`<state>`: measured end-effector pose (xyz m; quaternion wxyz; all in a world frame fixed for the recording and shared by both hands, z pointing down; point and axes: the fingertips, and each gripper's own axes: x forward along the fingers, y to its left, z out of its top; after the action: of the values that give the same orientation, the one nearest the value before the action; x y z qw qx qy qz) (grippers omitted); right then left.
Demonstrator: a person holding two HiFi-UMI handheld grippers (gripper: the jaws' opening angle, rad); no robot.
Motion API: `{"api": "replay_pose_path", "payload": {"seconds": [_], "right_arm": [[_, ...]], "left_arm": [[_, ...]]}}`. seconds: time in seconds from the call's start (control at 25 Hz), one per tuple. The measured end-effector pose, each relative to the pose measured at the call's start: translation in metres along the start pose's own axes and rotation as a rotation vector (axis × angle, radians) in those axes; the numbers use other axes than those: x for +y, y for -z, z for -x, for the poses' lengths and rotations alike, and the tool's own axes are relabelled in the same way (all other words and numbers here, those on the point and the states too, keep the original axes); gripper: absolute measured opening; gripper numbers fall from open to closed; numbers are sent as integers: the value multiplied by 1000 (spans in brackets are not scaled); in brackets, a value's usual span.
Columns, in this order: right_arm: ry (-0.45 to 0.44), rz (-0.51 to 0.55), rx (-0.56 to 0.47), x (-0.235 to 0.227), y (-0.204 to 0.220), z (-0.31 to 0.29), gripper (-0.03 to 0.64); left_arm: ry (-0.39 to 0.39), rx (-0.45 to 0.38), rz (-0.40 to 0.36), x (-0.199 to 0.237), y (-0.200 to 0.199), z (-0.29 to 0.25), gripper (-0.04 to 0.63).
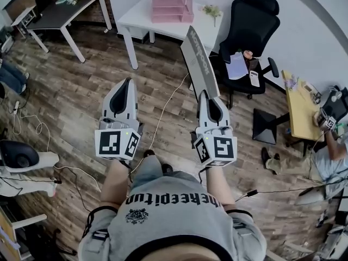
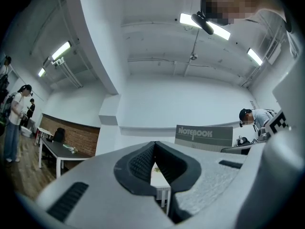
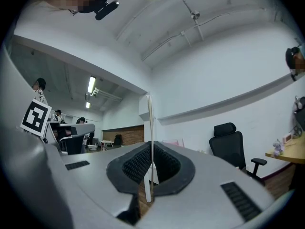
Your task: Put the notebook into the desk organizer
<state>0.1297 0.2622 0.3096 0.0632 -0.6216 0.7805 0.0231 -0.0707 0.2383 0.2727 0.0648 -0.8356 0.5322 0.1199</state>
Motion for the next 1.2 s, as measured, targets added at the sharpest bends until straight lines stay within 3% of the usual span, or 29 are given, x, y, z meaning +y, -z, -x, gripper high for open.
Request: {"api": "replay_pose_path", "payload": {"seconds": [0.48, 1.2], "right_arm": [[27, 15, -2, -30, 14, -90, 9], [109, 27, -16, -52, 23, -281, 9]], "left_arm": [[21, -5, 1, 35, 29, -92, 5], [70, 3, 11, 146, 64, -263, 5]]}}
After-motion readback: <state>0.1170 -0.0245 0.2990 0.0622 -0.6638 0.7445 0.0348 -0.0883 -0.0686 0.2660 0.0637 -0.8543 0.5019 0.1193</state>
